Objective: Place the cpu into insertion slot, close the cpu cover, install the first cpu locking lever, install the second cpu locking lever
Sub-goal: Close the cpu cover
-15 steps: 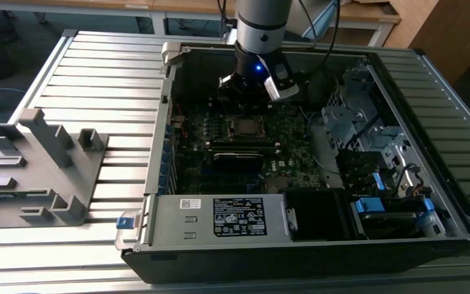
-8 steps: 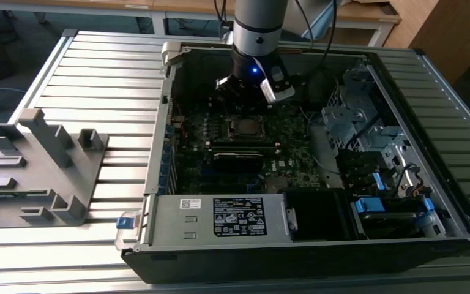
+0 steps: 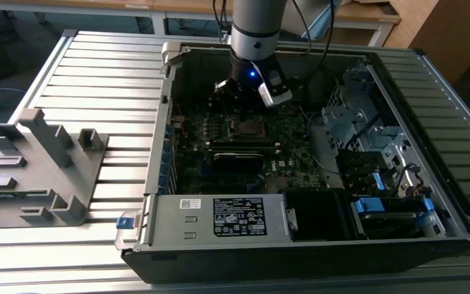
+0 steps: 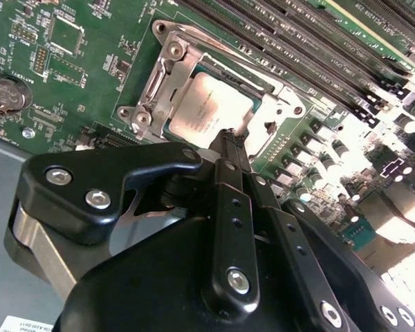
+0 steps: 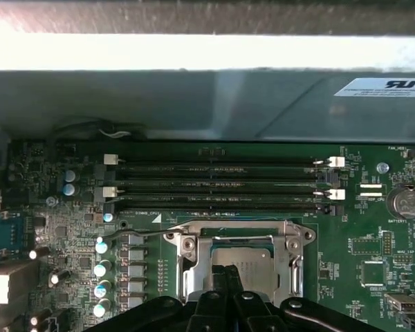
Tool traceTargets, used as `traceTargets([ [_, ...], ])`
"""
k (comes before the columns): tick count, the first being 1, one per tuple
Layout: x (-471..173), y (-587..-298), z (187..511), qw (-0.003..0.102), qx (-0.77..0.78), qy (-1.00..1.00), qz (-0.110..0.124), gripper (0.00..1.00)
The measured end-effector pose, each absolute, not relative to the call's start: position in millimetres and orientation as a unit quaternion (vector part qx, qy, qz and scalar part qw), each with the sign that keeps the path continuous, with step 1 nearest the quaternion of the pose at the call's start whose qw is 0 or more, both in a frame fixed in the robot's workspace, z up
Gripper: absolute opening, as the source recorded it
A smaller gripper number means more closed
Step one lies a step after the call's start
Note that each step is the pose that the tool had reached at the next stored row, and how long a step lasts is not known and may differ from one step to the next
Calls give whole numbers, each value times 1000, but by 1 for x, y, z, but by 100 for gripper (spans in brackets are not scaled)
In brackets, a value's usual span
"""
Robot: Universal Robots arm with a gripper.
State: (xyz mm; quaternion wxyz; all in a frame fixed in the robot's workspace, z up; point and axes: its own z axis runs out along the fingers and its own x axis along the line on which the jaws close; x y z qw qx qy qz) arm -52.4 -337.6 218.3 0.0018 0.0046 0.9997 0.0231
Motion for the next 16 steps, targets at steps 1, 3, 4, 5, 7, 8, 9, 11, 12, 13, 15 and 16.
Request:
traceTargets([
  [1,-52,-338,218,2,5,1000,23,10],
  [3,-52,-338,218,2,5,1000,23,10],
  [4,-52,-338,218,2,5,1000,23,10],
  [5,-52,-338,218,2,5,1000,23,10],
  [7,-52,-338,218,2,5,1000,21,10],
  [8,-53,-338,218,2,5,1000,19,10],
  [9,-53,-338,217,2,5,1000,17,10],
  [11,-53,-338,216,2,5,1000,16,10],
  [12,-54,-338,215,2,5,1000,15,10],
  [13,-55,-338,215,2,5,1000,15,10],
  [15,-57,-338,213,2,5,1000,14,10],
  [16,-58,-338,213,2,5,1000,14,10],
])
